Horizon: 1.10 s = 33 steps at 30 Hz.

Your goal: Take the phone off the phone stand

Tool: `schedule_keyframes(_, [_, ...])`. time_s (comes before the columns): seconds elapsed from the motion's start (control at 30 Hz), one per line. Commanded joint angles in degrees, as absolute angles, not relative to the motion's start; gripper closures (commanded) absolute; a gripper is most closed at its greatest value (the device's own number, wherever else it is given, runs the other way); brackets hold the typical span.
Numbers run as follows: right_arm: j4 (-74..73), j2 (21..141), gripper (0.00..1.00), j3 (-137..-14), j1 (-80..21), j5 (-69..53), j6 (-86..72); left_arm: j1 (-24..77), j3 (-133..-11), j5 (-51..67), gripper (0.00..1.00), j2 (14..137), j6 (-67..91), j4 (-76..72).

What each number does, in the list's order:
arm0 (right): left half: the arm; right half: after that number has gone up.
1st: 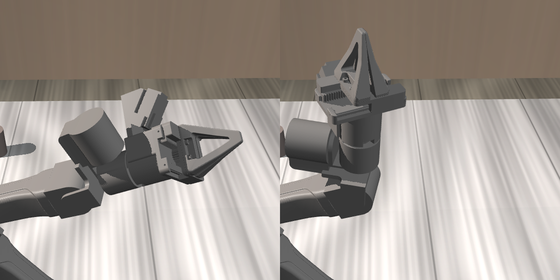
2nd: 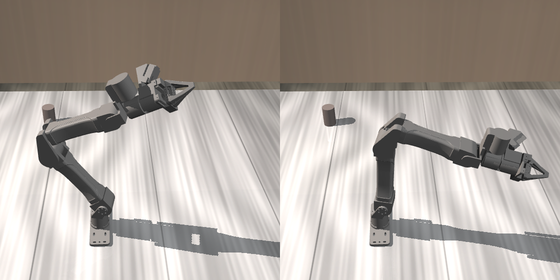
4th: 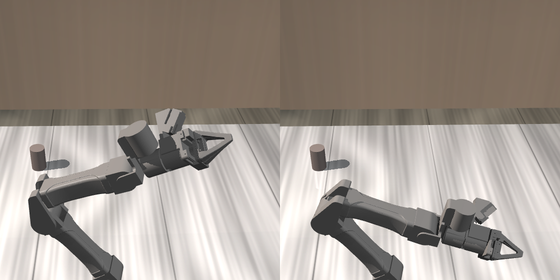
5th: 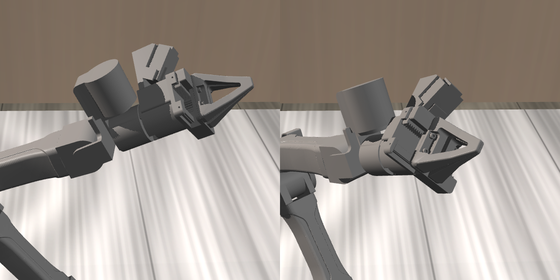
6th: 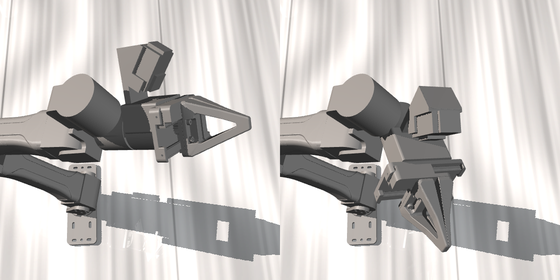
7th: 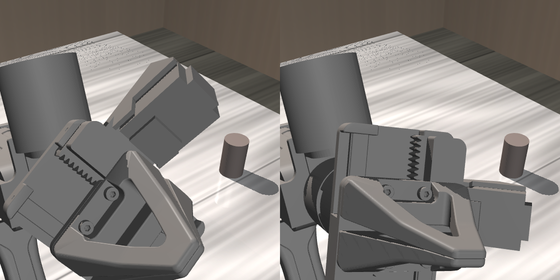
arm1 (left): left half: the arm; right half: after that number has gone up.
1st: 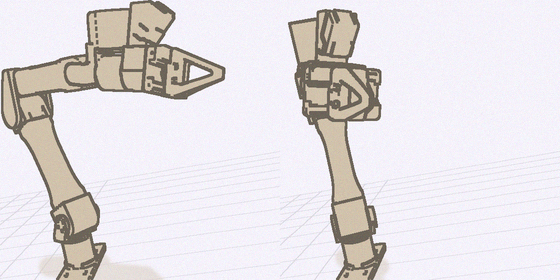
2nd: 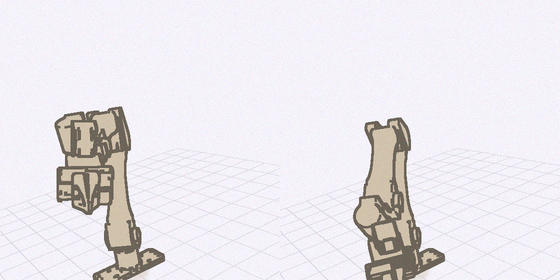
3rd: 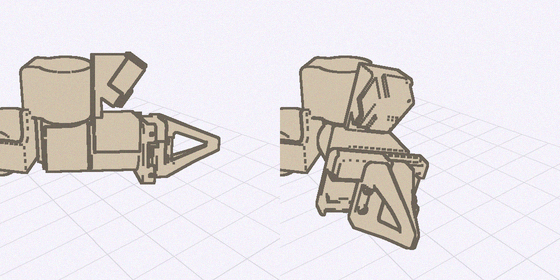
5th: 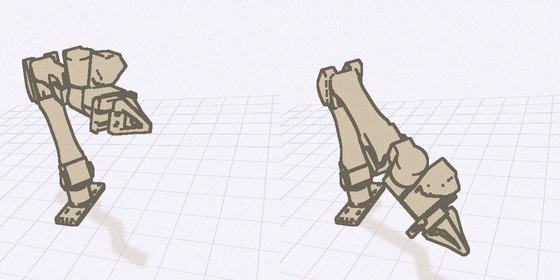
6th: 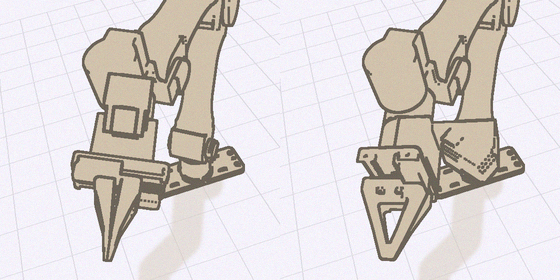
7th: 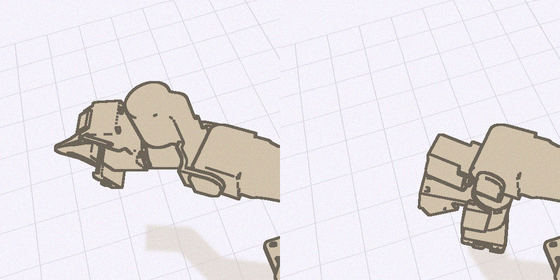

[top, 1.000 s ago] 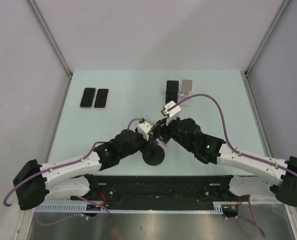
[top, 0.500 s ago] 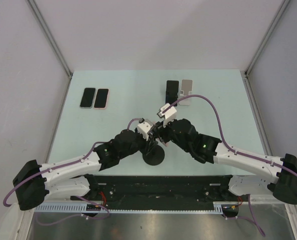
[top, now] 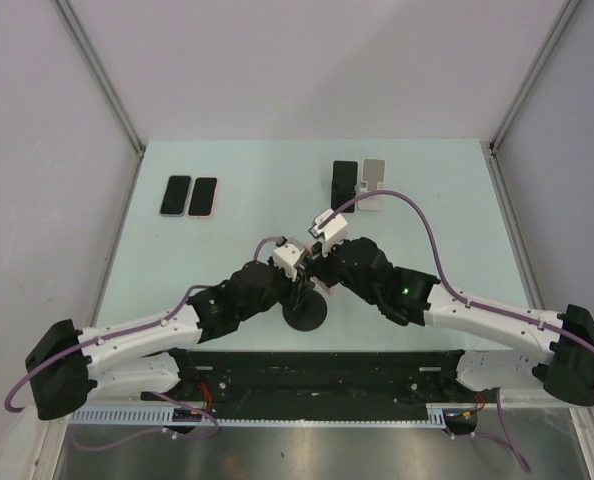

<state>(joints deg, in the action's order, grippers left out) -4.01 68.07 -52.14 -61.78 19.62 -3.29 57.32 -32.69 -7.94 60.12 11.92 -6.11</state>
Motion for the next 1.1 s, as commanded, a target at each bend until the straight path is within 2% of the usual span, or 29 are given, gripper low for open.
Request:
schedule_keyframes(0.0, [-10.4, 64.8, 1.0, -56.3, -63.1, 20.0, -3.3, 55.4, -34.4, -22.1, 1.0, 59.2, 18.6, -2.1])
schedule_keyframes(0.2, [-17.8, 63.5, 1.0, -57.9, -64.6, 19.4, -3.3, 47.2, -32.1, -17.3, 1.0, 57.3, 24.9, -0.4])
schedule_keyframes(0.3, [-19.1, 63.2, 1.0, -58.0, -64.6, 19.1, -3.3, 46.3, -32.3, -17.2, 1.0, 56.8, 24.7, 0.6])
schedule_keyframes(0.53, [-15.5, 62.3, 1.0, -58.2, -63.4, 22.9, -6.5, 46.8, -32.2, -13.9, 1.0, 56.7, 23.5, 1.0])
schedule_keyframes(0.8, [-11.8, 61.3, 1.0, -59.1, -59.0, 24.4, -14.8, 53.8, -31.4, -19.8, 1.0, 56.0, 19.2, 1.1])
schedule_keyframes(1.07, [-15.0, 60.0, 1.0, -59.5, -57.0, 29.0, -20.6, 54.8, -28.6, -23.0, 1.0, 52.5, 19.6, 1.0])
